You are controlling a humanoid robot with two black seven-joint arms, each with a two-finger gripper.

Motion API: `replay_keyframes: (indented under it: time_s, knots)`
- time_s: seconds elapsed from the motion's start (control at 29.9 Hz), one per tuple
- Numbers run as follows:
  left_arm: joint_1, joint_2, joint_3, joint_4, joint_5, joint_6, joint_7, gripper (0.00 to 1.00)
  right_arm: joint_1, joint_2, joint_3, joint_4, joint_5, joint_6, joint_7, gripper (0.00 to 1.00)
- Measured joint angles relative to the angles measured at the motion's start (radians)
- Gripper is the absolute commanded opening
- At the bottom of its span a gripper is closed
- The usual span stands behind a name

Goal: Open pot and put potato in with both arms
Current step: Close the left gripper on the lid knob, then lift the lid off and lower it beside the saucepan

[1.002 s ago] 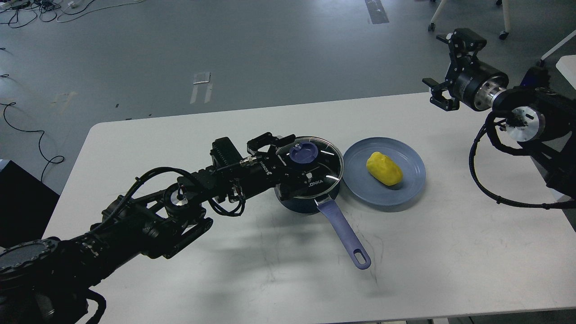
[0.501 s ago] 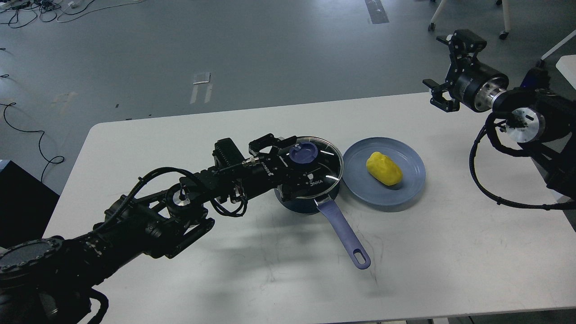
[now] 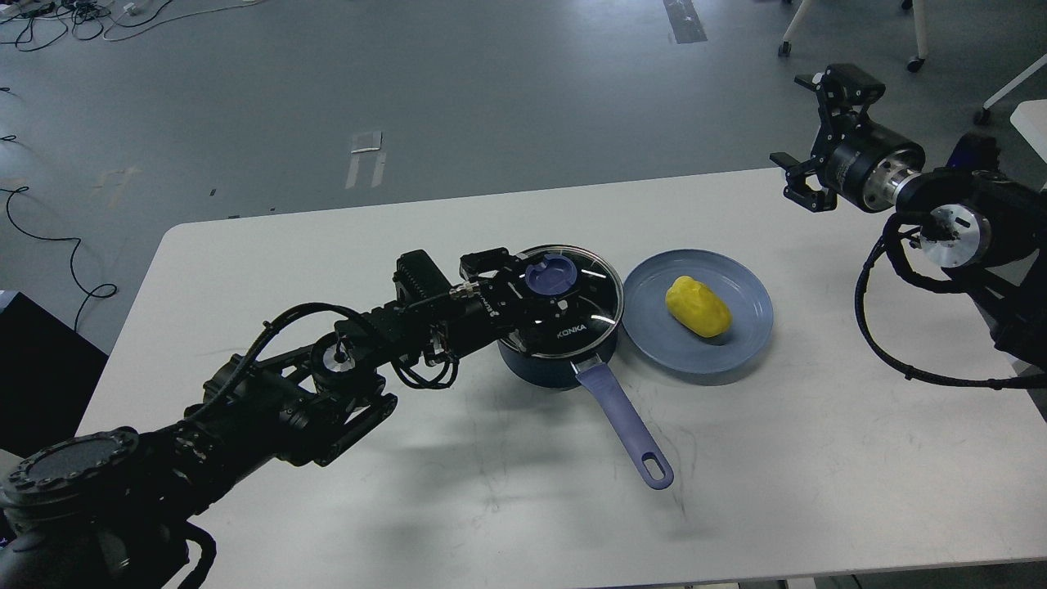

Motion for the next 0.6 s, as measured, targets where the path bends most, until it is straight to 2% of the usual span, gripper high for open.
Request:
replay_keyframes:
  time_s: [0.03,0.13,0.6]
  knots:
    - [0.000,0.000,0.000,0.000,0.000,0.000,0.000,0.47,-0.001,0.000,-0.001,0.000,0.000,0.000,0.001,1.00]
    - [0.001,0.001,0.000,0.000,-0.001,0.000,0.000,0.45,-0.003,0.000,-0.002,0.000,0.000,0.000,0.003,1.00]
    - [-0.064,0.024,-0.001,-0.053,-0.042,0.001,0.000,0.45,-0.010,0.000,0.001,0.002,0.000,-0.001,0.004,1.00]
